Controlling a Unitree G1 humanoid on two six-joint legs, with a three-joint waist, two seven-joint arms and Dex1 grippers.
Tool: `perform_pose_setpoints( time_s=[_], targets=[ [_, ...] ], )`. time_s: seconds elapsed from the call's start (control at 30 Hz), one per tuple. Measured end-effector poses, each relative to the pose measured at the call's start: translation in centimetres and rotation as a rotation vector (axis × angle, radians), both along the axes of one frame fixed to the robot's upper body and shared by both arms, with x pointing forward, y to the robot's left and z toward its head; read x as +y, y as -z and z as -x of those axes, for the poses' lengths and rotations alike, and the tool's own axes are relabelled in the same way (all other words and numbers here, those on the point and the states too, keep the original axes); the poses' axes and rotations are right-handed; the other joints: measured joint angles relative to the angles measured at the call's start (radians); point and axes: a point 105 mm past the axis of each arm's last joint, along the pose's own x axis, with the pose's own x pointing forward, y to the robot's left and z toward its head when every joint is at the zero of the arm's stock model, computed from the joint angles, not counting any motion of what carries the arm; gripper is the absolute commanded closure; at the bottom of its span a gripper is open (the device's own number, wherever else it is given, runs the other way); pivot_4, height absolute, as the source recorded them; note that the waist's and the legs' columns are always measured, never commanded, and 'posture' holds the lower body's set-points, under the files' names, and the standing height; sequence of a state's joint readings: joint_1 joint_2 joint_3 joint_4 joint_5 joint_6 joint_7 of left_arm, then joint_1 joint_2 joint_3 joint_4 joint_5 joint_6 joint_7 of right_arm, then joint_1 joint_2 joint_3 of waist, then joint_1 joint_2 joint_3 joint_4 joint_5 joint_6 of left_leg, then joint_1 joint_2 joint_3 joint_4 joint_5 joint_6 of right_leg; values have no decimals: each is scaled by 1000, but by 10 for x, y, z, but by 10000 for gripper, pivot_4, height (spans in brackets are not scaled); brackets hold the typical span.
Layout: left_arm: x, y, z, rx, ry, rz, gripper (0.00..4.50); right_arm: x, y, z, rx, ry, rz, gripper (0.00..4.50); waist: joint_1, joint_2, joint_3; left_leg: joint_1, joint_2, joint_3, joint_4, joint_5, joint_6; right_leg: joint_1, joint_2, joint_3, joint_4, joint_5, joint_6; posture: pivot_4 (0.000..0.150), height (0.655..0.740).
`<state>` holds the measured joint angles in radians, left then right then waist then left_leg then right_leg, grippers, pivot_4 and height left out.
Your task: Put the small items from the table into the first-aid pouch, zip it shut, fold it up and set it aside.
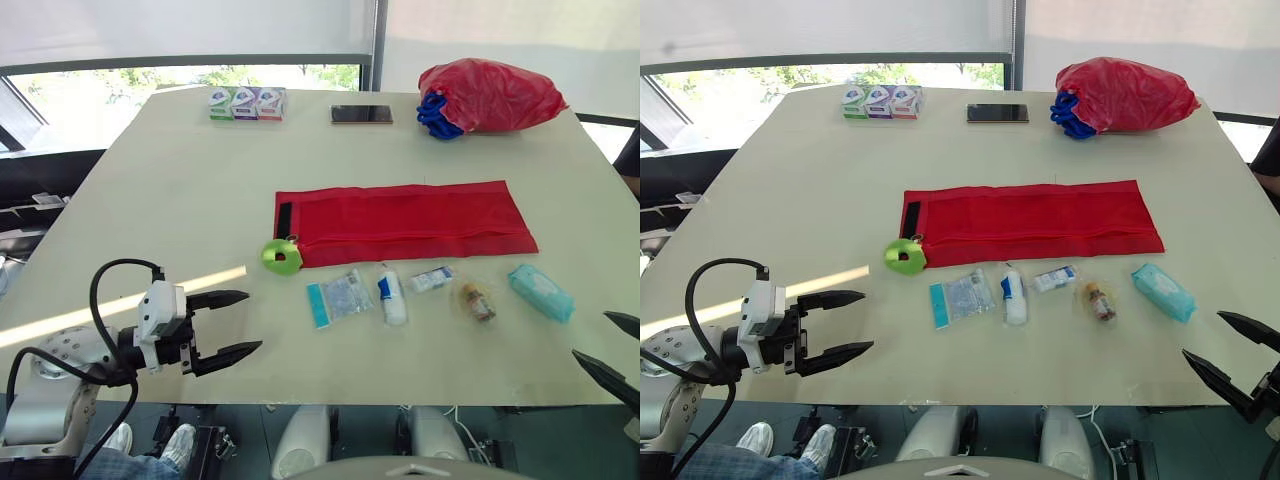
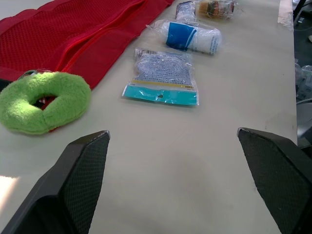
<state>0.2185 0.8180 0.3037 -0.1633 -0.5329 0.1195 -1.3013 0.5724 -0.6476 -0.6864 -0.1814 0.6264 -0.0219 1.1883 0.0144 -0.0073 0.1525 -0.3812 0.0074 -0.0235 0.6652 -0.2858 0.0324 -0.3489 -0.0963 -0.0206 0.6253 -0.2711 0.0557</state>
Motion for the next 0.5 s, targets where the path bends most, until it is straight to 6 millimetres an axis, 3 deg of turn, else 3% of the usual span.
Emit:
perform_pose_setpoints(
  time_s=[0.5],
  targets=[
    [-1,7,-5,17,-11,-7,434,-4,3,2,-3,7,14,0,0,1,0,0,0,1,-2,0,0,-1,-2,0,-1,0,-1,1500,7400]
  ],
)
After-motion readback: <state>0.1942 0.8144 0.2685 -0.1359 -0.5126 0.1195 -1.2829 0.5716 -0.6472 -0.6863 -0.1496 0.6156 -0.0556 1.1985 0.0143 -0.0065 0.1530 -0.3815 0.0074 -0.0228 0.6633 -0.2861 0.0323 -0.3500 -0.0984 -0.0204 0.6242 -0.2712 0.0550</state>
